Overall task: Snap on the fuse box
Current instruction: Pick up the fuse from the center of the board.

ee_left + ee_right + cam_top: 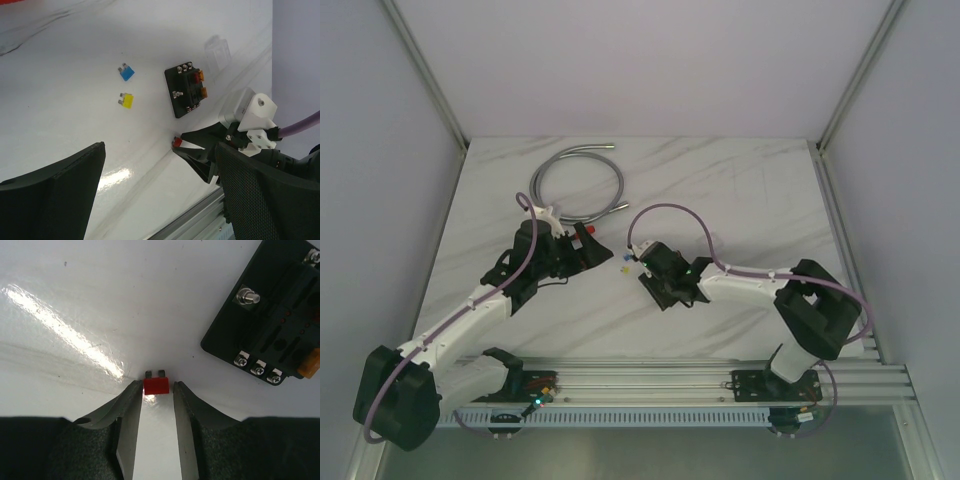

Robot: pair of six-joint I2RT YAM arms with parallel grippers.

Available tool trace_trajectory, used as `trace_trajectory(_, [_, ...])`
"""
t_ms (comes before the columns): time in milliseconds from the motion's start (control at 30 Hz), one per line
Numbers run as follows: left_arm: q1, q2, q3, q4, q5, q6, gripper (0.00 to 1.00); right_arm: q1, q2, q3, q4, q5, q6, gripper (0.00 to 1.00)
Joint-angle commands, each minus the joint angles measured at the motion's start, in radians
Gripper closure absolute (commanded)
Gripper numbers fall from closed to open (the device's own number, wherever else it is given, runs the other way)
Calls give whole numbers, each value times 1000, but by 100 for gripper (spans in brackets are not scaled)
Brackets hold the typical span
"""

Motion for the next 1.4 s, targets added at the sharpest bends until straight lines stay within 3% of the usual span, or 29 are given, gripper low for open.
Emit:
trace_trajectory(0, [-3,-4,6,-9,4,-2,0,6,60,11,-57,22,-17,62])
trace_trajectory(267, [-4,0,10,-9,7,-2,0,6,52,9,-90,27,-6,68])
trace_trajectory(467, [-6,1,12,-9,5,-5,0,5,15,1,-116,53,13,64])
trace_trajectory(800, [-11,5,14,-9,3,-5,0,5,30,7,-125,50,15,66])
trace_trajectory(1167, [-14,12,17,-9,4,-3,0,-2,68,22,-78,25,-101,57])
trace_trajectory(1367, [-15,14,19,-9,3,-1,0,-15,85,36,-79,-49,-131,59])
